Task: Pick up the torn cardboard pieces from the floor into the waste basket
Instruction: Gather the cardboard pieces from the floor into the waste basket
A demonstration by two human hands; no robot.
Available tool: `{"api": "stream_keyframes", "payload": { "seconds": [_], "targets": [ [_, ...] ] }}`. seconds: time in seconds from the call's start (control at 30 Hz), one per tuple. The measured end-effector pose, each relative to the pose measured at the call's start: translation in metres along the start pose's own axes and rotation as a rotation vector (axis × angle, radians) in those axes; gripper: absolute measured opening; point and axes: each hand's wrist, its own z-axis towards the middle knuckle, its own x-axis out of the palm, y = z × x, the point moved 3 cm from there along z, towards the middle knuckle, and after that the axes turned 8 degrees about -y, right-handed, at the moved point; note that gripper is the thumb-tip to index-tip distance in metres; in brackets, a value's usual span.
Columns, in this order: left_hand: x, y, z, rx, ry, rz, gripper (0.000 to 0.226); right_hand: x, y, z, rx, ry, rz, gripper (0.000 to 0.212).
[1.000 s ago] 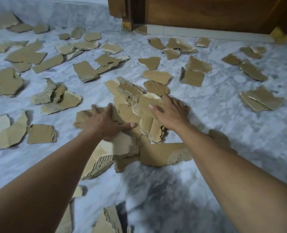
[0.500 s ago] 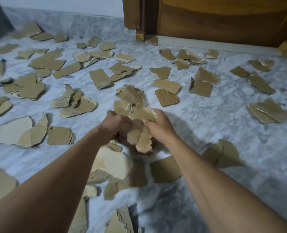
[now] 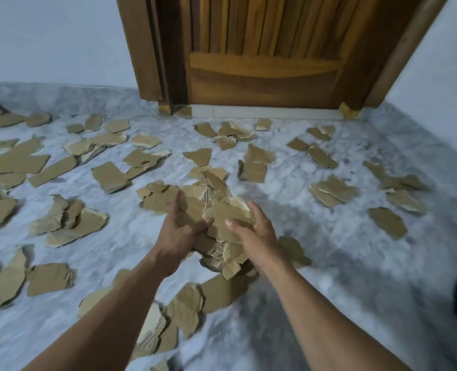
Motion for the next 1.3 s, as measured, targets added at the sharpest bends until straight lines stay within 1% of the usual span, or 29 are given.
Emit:
{"api": "stream_keyframes", "payload": {
  "seconds": [0.23,0.3,0.37,0.47,0.5,0.6,0.73,0.8,0.83,0.9,1.0,1.07,1.13,1.23,1.3],
  "targets": [
    [0.153,-0.07,-0.065,0.136,0.339,-0.008,0.094,-0.17,0.044,-0.034,-0.02,-0.291,0.047,0.069],
    [0.202,-0.085,-0.091,0.157,0.426,-0.034,0.085,-0.224,0.053,-0.049,-0.026,-0.38,0.065,0.07],
    [0.25,-0.096,-0.114,0.166,0.518,-0.053,0.067,-0.277,0.064,-0.065,-0.042,-0.466,0.062,0.071],
    [0.331,-0.112,-0.157,0.218,0.658,-0.07,0.059,-0.367,0.077,-0.092,-0.092,-0.614,0.084,0.068],
    [0.357,-0.116,-0.171,0.231,0.698,-0.073,0.061,-0.395,0.081,-0.102,-0.109,-0.649,0.1,0.066],
    [0.432,-0.118,-0.209,0.227,0.792,-0.095,0.085,-0.477,0.083,-0.127,-0.142,-0.731,0.105,0.063],
    [0.509,-0.104,-0.24,0.139,0.87,-0.128,0.097,-0.555,0.063,-0.144,-0.172,-0.841,0.064,0.064],
    [0.531,-0.092,-0.243,0.127,0.878,-0.087,0.096,-0.576,0.047,-0.148,-0.157,-0.886,0.048,0.061],
    [0.538,-0.086,-0.243,0.147,0.871,-0.04,0.094,-0.582,0.038,-0.149,-0.148,-0.901,0.039,0.059],
    [0.546,-0.074,-0.242,0.202,0.868,0.069,0.087,-0.587,0.019,-0.151,-0.11,-0.93,0.034,0.056],
    [0.549,-0.058,-0.237,0.194,0.872,0.134,0.074,-0.586,-0.004,-0.15,-0.051,-0.962,0.034,0.056],
    [0.546,-0.053,-0.231,0.222,0.856,0.188,0.064,-0.584,-0.013,-0.148,-0.031,-0.969,0.055,0.057],
    [0.537,-0.05,-0.222,0.274,0.84,0.245,0.056,-0.58,-0.014,-0.148,-0.002,-0.973,0.018,0.051],
    [0.515,-0.055,-0.209,0.288,0.804,0.226,0.041,-0.57,-0.004,-0.15,0.02,-0.969,-0.04,0.043],
    [0.497,-0.06,-0.198,0.31,0.771,0.199,0.036,-0.557,0.007,-0.149,0.011,-0.97,-0.107,0.041]
  ]
}}
